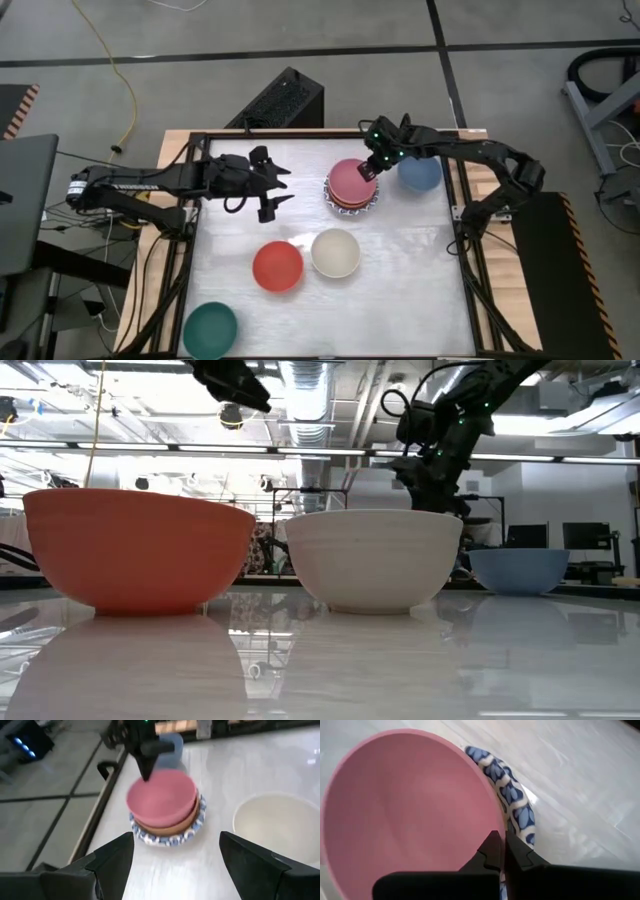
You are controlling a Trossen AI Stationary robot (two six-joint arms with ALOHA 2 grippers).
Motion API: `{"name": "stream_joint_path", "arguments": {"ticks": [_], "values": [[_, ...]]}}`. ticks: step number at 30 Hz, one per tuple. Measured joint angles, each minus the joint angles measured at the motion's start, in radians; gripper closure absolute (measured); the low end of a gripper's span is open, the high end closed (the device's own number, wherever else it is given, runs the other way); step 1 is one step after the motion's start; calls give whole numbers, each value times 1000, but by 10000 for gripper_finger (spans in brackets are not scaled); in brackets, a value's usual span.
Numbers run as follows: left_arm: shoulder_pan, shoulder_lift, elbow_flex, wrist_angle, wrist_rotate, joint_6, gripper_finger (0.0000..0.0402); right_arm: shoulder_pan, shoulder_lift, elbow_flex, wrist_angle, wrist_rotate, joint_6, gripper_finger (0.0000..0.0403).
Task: Nest bowls inside each other by size order
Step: Stack the pink bowl on top of the light orange bowl, then stack the green bowl on top of the pink bowl
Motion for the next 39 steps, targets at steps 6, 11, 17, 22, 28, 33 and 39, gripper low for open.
{"name": "stream_joint_path", "arguments": {"ticks": [6,11,17,22,28,33,39], "values": [[0,0,0,-86,0,-36,118,2,-2,0,-3,-3,0,355],[0,0,0,-132,8,-44,118,5,-2,0,-5,-3,-4,302],[-7,-16,0,-266,134,-53,118,5,-2,3,-8,-3,-27,238],[-72,-27,0,-410,214,-92,118,5,-3,37,-6,-4,-42,207],[-247,-26,0,-546,241,-255,118,10,-3,65,-10,-3,-54,201],[-444,-25,0,-573,231,-457,118,10,-3,67,-15,-3,-56,204],[-686,41,0,-578,188,-712,118,10,-3,67,-19,-3,-53,204]]}}
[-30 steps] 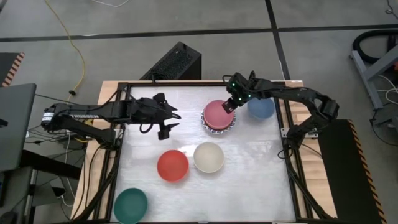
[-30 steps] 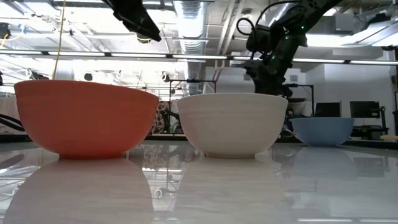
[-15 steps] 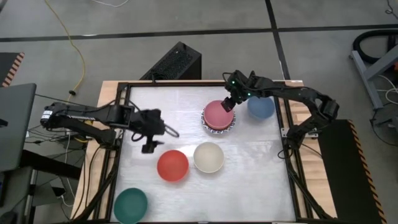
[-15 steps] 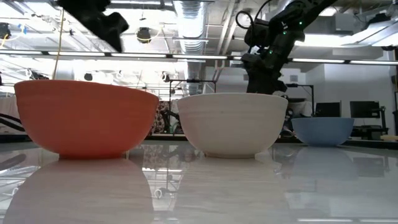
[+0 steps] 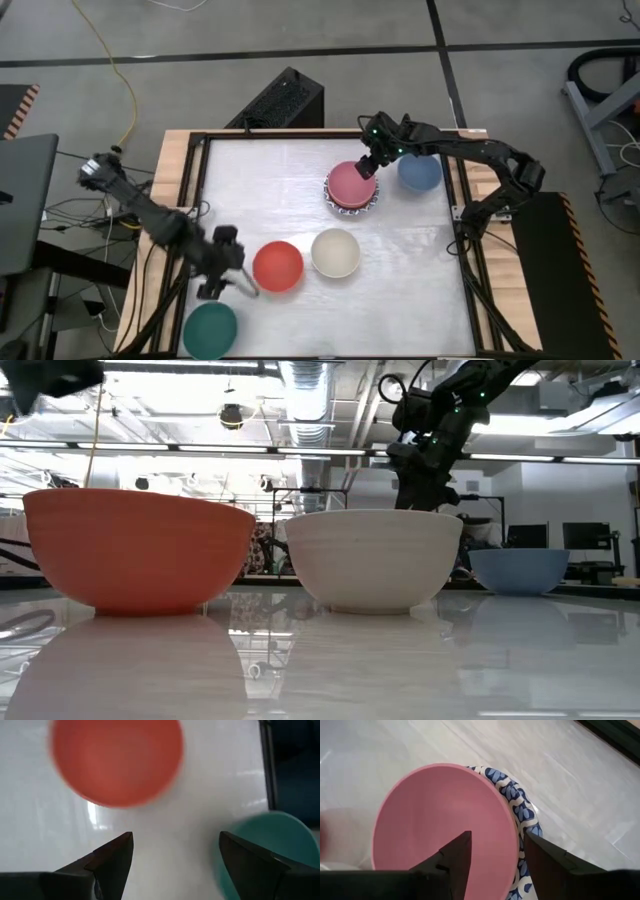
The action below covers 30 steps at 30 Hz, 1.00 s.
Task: Nest bowls inside each other by size order
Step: Stack the green bowl on top of the pink bowl
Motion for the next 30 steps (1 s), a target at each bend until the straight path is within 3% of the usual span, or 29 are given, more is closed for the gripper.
{"name": "stream_joint_path", "arguments": {"ticks": [9,23,26,30], "values": [[-206,199,0,11,57,-216,118,0,0,0,-2,0,1,204],[-244,416,0,81,125,-161,121,0,0,0,-1,0,0,205],[-244,427,0,80,124,-120,147,0,0,0,-2,0,0,205],[-245,426,0,61,87,-89,227,0,0,0,-2,0,0,205]]}}
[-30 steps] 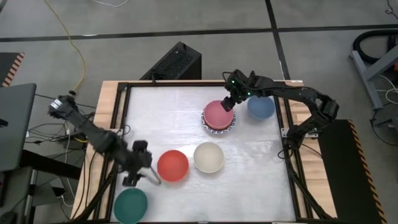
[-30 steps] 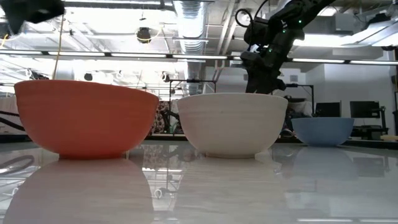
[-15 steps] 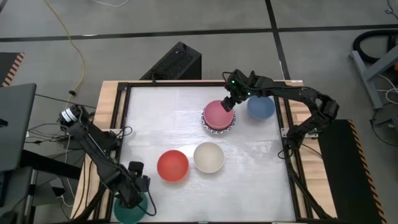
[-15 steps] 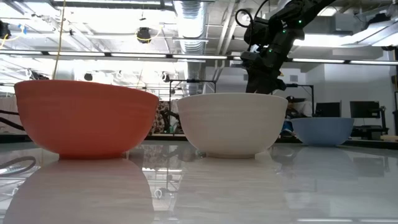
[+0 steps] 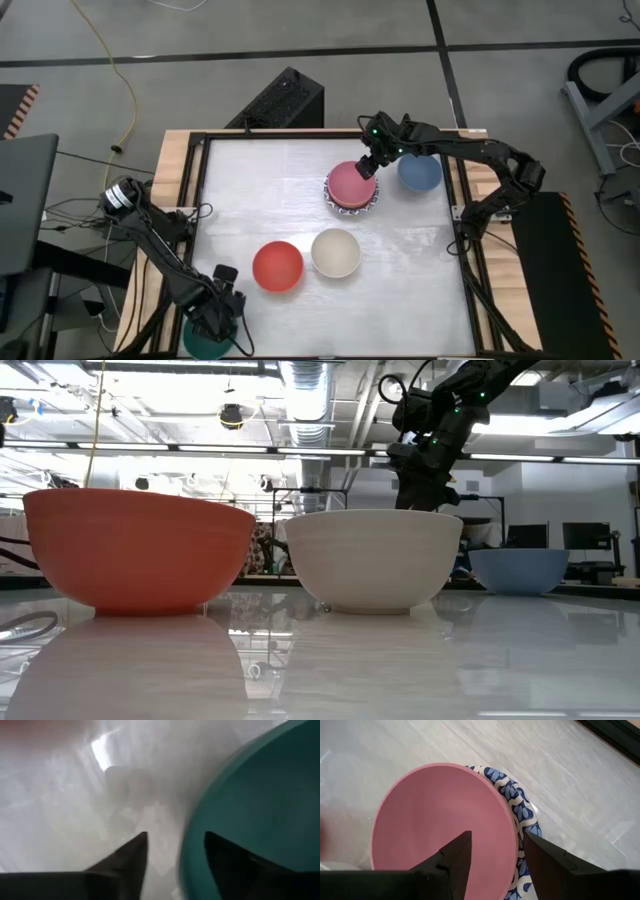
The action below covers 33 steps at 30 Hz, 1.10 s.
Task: Nest bowls inside each other by size order
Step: Stack the green bowl on top of the pink bowl
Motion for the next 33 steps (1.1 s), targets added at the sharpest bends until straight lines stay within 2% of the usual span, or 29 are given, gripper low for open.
{"name": "stream_joint_path", "arguments": {"ticks": [5,7,13,17,21,24,31,33], "values": [[7,-1,0,-21,-39,-4,360,0,0,0,0,0,0,205],[17,-1,0,-40,-46,-22,389,0,0,0,0,1,0,205],[41,-5,5,-209,-174,-140,396,9,0,0,5,5,0,205],[47,-6,32,-373,-325,-232,396,13,0,0,5,8,-21,204],[48,-2,75,-572,-476,-410,398,13,0,0,5,24,-26,204],[49,-2,102,-702,-495,-513,401,12,0,0,13,26,-26,204],[48,-28,99,-701,-500,-572,401,19,0,0,39,31,-26,204],[48,-37,99,-700,-554,-615,401,24,0,0,51,43,-27,204]]}}
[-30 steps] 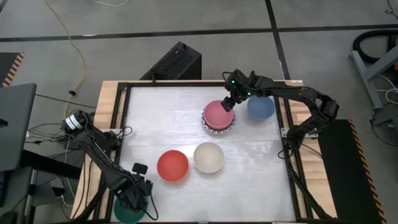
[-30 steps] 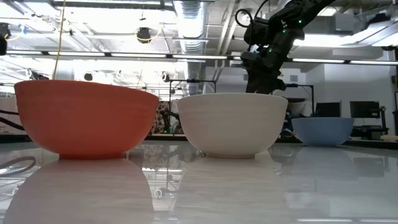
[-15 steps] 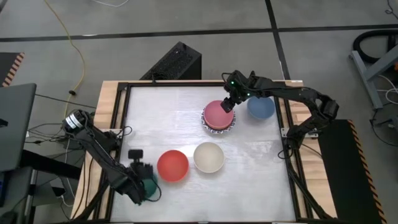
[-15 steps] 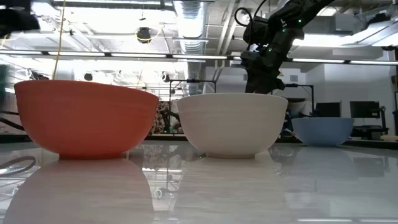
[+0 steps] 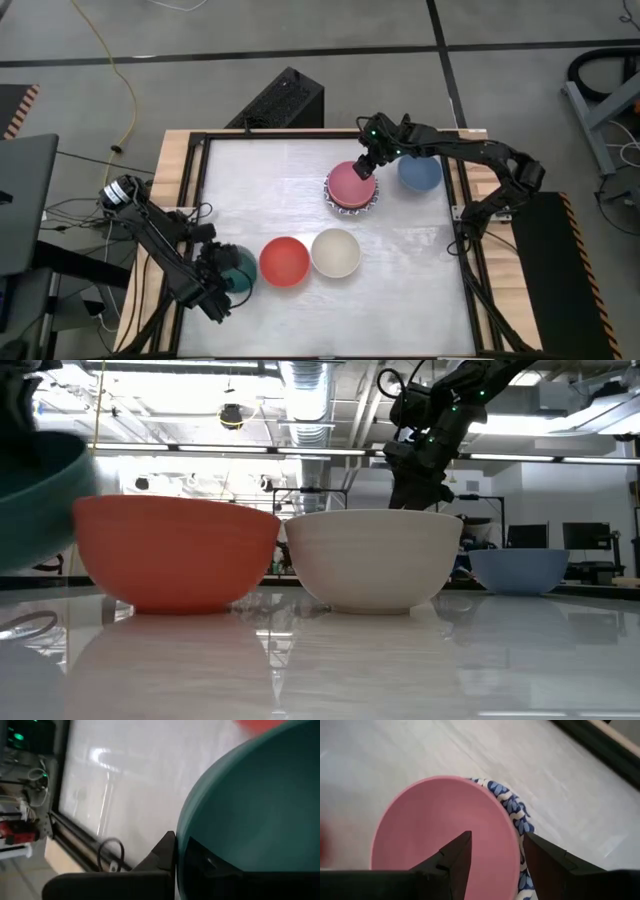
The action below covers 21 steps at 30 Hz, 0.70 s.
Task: Nest bowls inside each other by size order
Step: Stack the green bowl on top of the pink bowl
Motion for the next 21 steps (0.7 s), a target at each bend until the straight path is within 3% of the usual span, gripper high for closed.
{"name": "stream_joint_path", "arguments": {"ticks": [8,14,21], "values": [[19,-18,2,0,-335,-182,401,19,0,0,54,43,-31,204],[67,-18,2,-1,-438,-171,401,44,-8,0,85,58,-41,204],[164,-18,2,0,-837,-248,401,129,-85,0,215,217,-149,204]]}}
